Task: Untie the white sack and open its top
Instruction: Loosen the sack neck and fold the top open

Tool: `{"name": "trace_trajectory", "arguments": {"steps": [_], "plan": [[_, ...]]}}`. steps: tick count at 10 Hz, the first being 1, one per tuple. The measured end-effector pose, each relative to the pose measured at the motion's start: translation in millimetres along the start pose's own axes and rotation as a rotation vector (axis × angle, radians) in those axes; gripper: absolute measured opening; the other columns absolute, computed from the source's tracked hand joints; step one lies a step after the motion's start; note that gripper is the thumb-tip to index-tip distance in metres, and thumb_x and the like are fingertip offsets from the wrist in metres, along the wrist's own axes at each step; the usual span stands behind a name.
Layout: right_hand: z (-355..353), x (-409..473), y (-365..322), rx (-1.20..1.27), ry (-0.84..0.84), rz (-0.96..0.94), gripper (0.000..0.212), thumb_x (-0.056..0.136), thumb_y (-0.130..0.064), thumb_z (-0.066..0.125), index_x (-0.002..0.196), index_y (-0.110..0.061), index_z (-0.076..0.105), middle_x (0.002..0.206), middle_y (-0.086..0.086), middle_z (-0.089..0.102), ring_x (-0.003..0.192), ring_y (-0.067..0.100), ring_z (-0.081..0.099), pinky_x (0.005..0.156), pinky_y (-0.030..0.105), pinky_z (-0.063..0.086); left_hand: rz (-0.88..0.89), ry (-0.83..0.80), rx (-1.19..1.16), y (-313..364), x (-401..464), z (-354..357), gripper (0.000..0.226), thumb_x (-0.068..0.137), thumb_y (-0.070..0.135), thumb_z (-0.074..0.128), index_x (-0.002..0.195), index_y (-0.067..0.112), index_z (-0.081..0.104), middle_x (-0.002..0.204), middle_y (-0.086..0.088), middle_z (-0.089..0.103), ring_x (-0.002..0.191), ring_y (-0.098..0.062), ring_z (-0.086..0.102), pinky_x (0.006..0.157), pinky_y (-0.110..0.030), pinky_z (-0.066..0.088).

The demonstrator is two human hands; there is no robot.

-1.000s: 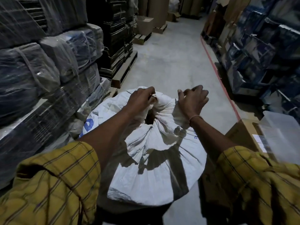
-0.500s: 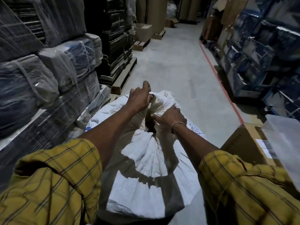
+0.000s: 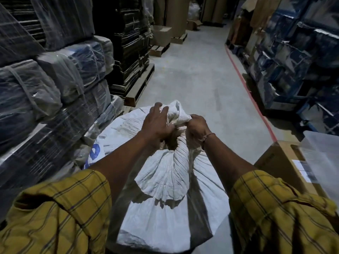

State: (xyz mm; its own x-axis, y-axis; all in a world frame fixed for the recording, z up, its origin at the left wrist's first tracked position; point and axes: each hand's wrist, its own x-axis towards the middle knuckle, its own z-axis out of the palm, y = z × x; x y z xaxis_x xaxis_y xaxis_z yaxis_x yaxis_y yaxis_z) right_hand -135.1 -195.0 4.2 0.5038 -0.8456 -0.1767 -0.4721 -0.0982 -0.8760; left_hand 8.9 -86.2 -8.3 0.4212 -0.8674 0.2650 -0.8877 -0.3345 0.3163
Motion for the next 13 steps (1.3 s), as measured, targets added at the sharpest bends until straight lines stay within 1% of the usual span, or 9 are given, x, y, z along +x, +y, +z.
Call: {"name": "trace_trajectory", "arguments": {"steps": [1,2,4,6,7,8,9,11,13], "plan": [[-13.8,-0.2,3.2,-0.023,-0.068,0.079,0.029,0.1,-0.012,0.045,0.074,-0.024,0.052,0.083,0.004,0.056,0.08,0.018,0.055,0.095,0.038,0.049,0.079,-0.101,0.089,-16.6,-10.4,14.5,0.111,0.074,0.037,0.081,0.163,0.022,0.016,0.164,-0.02,0.019,0.151,-0.04,0.022,0.118,-0.05,0.036],[-29.5,-2.1,1.3,-0.005,-0.04,0.116,0.014,0.085,-0.023,0.047,0.071,-0.025,0.047,0.077,-0.003,0.05,0.081,0.019,0.054,0.095,0.039,0.052,0.19,-0.081,-0.046,-33.3,-11.7,12.1,0.116,0.068,-0.001,0.081,0.162,0.029,0.02,0.148,-0.014,0.029,0.132,-0.034,0.043,0.1,-0.038,0.051],[-53.9,12.8,-1.1,0.325,-0.058,0.241,0.025,0.075,-0.006,0.047,0.054,-0.017,0.04,0.039,-0.004,0.037,0.039,0.016,0.035,0.053,0.03,0.029,0.088,-0.012,-0.686,-60.0,8.0,-56.7,0.043,0.085,-0.012,0.048,0.116,0.017,0.045,0.082,-0.001,0.052,0.064,-0.011,0.048,0.053,-0.029,0.038],[-45.6,38.0,6.6,-0.041,-0.042,0.126,0.013,0.086,-0.022,0.056,0.081,-0.011,0.058,0.07,0.006,0.063,0.059,0.016,0.056,0.073,0.036,0.047,-0.06,-0.213,-0.847,-78.5,15.0,-65.6,0.036,0.084,-0.024,0.044,0.074,0.007,0.06,0.072,-0.02,0.059,0.074,-0.026,0.056,0.04,-0.018,0.044],[-35.5,43.9,24.1,-0.449,0.212,-0.047,0.041,0.09,-0.034,0.063,0.118,-0.005,0.05,0.113,0.017,0.059,0.096,0.038,0.059,0.083,0.042,0.046,-0.146,-0.321,-0.687,-73.3,13.5,-58.0,0.052,0.081,-0.03,0.032,0.105,-0.007,0.072,0.093,-0.026,0.071,0.067,-0.013,0.067,0.042,-0.015,0.041],[-33.8,30.8,33.2,-1.062,0.488,-0.478,0.029,0.087,-0.029,0.063,0.107,-0.011,0.053,0.11,0.015,0.056,0.097,0.039,0.054,0.078,0.045,0.041,-0.08,-0.391,-0.42,-69.7,20.3,-48.6,0.026,0.084,-0.005,0.039,0.089,0.0,0.064,0.081,-0.017,0.061,0.065,-0.022,0.062,0.06,-0.029,0.047],[-29.3,27.9,39.6,-1.25,0.386,-0.715,0.016,0.083,-0.016,0.066,0.094,-0.01,0.056,0.096,0.015,0.055,0.081,0.036,0.057,0.061,0.044,0.043,-0.098,-0.484,-0.101,-66.8,31.6,-38.4,0.053,0.083,0.027,0.052,0.127,-0.002,0.052,0.119,-0.029,0.059,0.111,-0.041,0.061,0.093,-0.044,0.049],[-18.5,5.8,23.5,-0.997,0.081,-0.334,0.048,0.088,-0.047,0.057,0.106,-0.005,0.07,0.116,0.019,0.056,0.097,0.041,0.065,0.079,0.039,0.049,0.164,-0.174,0.314,-52.6,0.7,-22.9,0.105,0.08,0.031,0.078,0.161,0.006,0.018,0.158,-0.021,0.029,0.134,-0.045,0.042,0.102,-0.054,0.044],[11.6,-15.3,15.7,-1.021,0.108,-0.052,0.096,0.073,-0.075,0.068,0.142,-0.011,0.051,0.142,0.011,0.043,0.129,0.041,0.045,0.105,0.051,0.034,0.376,-0.089,0.603,-46.4,-20.4,-34.0,0.055,0.058,0.022,0.085,0.107,0.009,0.063,0.104,-0.015,0.055,0.085,-0.034,0.057,0.066,-0.042,0.045]]}}
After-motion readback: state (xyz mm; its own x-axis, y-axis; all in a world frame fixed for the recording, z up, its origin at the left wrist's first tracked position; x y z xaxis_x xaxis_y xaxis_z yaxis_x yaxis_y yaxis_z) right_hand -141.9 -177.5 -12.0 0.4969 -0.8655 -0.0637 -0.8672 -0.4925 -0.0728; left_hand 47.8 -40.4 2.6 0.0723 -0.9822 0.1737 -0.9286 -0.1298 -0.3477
